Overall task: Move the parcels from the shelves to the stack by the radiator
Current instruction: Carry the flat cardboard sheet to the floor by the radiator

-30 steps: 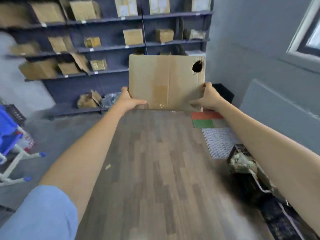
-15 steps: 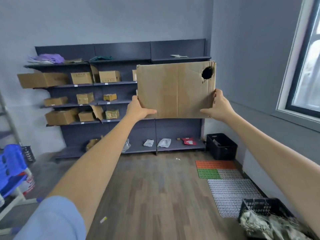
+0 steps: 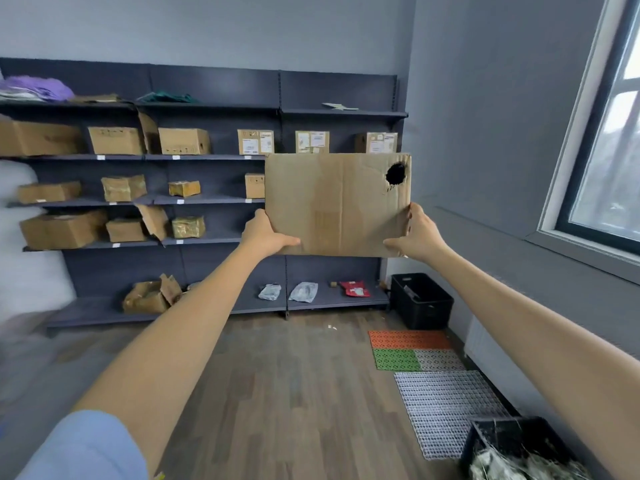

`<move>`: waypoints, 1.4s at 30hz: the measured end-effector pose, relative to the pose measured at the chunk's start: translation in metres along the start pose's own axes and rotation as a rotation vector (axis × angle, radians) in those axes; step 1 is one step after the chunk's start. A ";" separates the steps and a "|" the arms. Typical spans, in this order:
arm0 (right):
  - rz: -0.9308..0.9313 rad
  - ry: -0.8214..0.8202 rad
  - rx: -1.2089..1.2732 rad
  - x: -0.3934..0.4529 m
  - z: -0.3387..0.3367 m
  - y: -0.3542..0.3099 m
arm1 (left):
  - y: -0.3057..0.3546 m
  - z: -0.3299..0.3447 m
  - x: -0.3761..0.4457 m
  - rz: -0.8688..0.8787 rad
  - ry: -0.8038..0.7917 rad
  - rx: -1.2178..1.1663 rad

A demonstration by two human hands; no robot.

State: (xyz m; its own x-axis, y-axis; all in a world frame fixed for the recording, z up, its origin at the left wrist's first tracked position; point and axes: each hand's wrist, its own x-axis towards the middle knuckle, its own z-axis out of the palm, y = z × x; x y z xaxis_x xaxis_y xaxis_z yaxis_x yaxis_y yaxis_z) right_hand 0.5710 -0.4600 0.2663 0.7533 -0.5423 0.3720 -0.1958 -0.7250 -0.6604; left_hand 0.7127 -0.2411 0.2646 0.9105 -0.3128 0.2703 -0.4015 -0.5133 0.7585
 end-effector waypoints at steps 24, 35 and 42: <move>0.468 0.052 -0.085 0.365 0.167 0.305 | -0.060 0.387 0.456 0.002 -0.525 0.087; 0.884 0.093 -0.010 0.443 0.119 0.504 | 0.007 0.659 0.553 0.031 -0.977 0.171; 1.135 0.205 0.021 0.478 0.113 0.622 | 0.038 0.833 0.597 0.115 -1.222 0.257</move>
State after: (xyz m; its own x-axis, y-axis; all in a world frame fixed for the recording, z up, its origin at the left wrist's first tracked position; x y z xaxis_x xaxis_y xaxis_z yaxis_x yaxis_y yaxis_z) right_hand 0.8800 -1.1221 -0.0411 0.0338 -0.9379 -0.3452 -0.6835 0.2303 -0.6927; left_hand 1.1589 -1.1135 -0.0394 0.2376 -0.8311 -0.5029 -0.6054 -0.5315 0.5925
